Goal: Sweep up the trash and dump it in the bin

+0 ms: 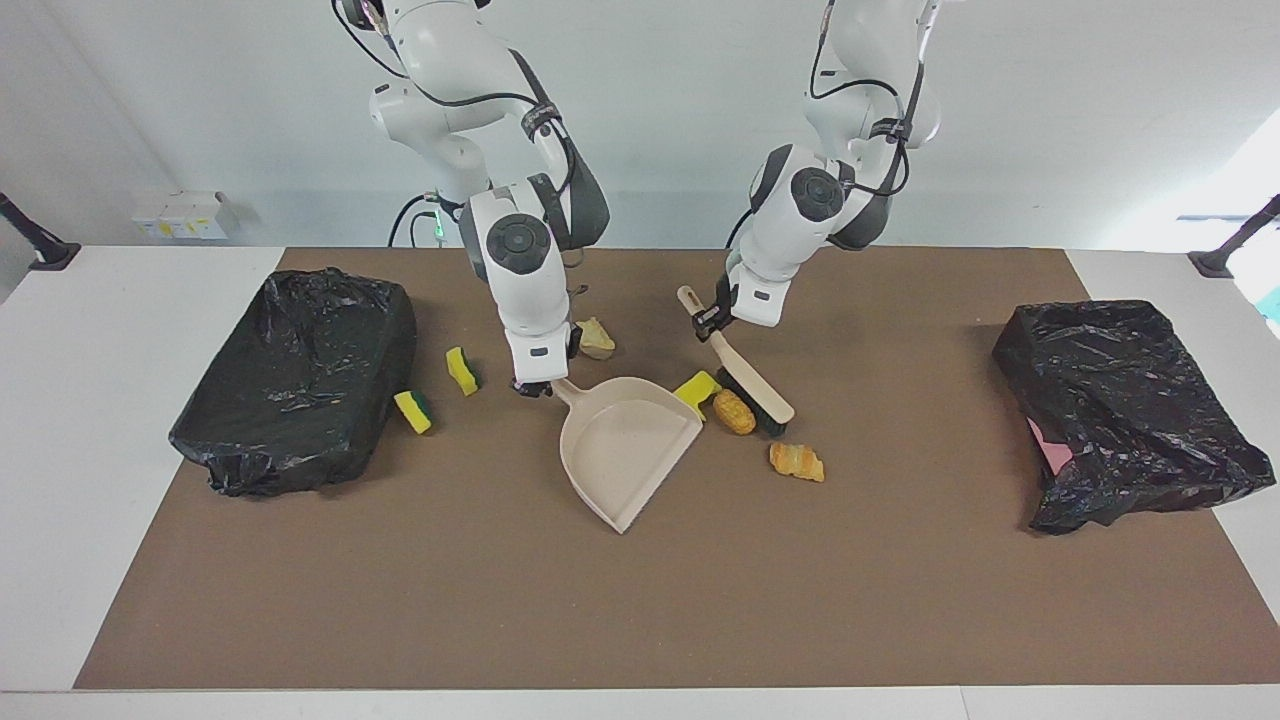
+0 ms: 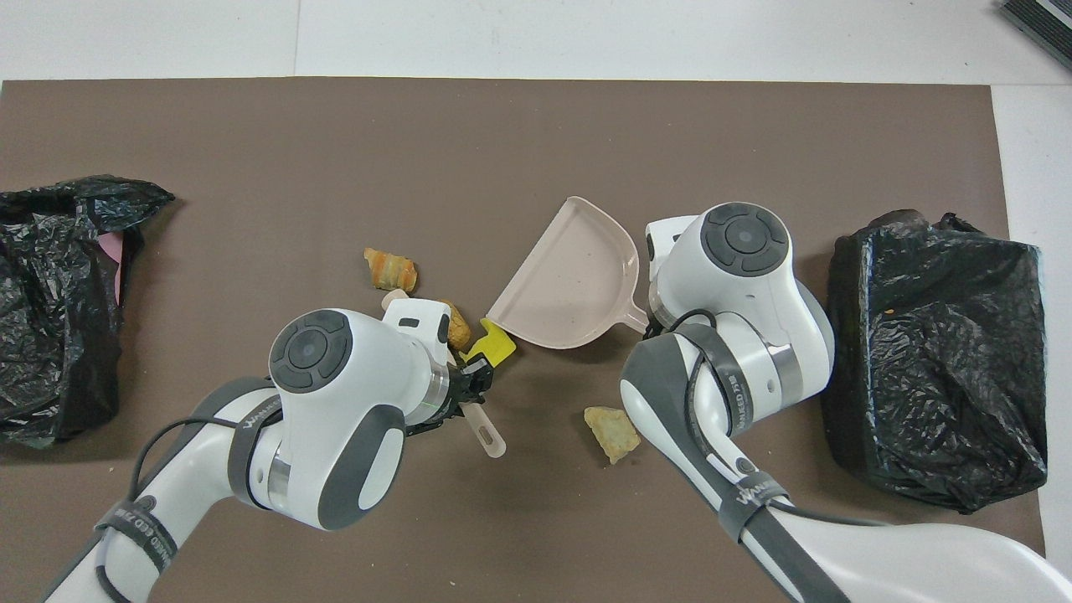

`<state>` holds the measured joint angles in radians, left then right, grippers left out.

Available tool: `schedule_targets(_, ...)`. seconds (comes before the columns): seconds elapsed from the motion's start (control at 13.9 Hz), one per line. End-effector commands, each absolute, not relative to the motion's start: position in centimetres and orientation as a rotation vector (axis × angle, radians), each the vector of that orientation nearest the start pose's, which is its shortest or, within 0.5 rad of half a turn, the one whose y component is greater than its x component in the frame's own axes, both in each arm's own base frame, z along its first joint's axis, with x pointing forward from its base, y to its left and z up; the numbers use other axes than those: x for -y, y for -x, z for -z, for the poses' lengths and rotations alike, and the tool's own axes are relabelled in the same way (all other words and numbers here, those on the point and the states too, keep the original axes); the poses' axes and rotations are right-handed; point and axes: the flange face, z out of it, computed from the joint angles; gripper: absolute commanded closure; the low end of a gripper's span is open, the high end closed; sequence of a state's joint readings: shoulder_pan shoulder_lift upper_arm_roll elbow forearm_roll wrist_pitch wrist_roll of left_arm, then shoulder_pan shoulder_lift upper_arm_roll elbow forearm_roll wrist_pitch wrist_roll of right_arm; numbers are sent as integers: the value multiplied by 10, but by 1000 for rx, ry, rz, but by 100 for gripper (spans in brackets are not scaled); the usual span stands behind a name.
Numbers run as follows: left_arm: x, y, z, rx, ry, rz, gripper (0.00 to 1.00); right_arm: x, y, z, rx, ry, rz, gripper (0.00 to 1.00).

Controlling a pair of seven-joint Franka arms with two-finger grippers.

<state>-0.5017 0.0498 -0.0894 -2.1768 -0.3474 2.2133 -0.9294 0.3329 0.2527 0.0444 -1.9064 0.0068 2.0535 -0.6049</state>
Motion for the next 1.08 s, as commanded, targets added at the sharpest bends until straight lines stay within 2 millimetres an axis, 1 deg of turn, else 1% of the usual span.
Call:
schedule_targets(0.0, 276, -473, -395, 788, 3160, -315, 100, -210, -569, -364, 1637, 2673, -125, 100)
schedule_targets(0.07, 265, -477, -399, 723, 3175, -326, 100, -210, -573, -365, 1700, 2648, -120, 100)
schedule_targets(0.14, 252, -484, -399, 681, 3189, -325, 100, -209, -577, -365, 1791, 2606, -115, 100)
schedule_targets(0.29, 229, -496, -399, 593, 3222, -306, 100, -197, -585, -365, 1922, 2521, -83, 100)
schedule_targets(0.36, 215, -503, -397, 562, 3235, -296, 100, -195, -587, -365, 2035, 2435, -69, 100)
schedule_targets(0.43, 199, -511, -397, 496, 3237, -264, 100, -190, -590, -364, 2119, 2363, -60, 100)
schedule_targets(0.57, 167, -530, -402, 348, 3205, -195, 100, -181, -593, -362, 2184, 2304, -56, 100)
schedule_targets(0.72, 142, -544, -401, 207, 3183, -181, 100, -179, -591, -360, 2210, 2292, -77, 100)
schedule_targets(0.79, 139, -548, -394, 147, 3162, -197, 100, -180, -590, -360, 2212, 2290, -77, 100)
schedule_targets(0.86, 143, -544, -389, 92, 3151, -224, 100, -180, -590, -360, 2212, 2290, -77, 100)
schedule_targets(0.93, 152, -537, -382, 59, 3139, -267, 100, -181, -590, -359, 2213, 2288, -79, 100)
schedule_targets(1.0, 168, -528, -375, 3, 3125, -307, 100, -180, -589, -357, 2210, 2288, -86, 100)
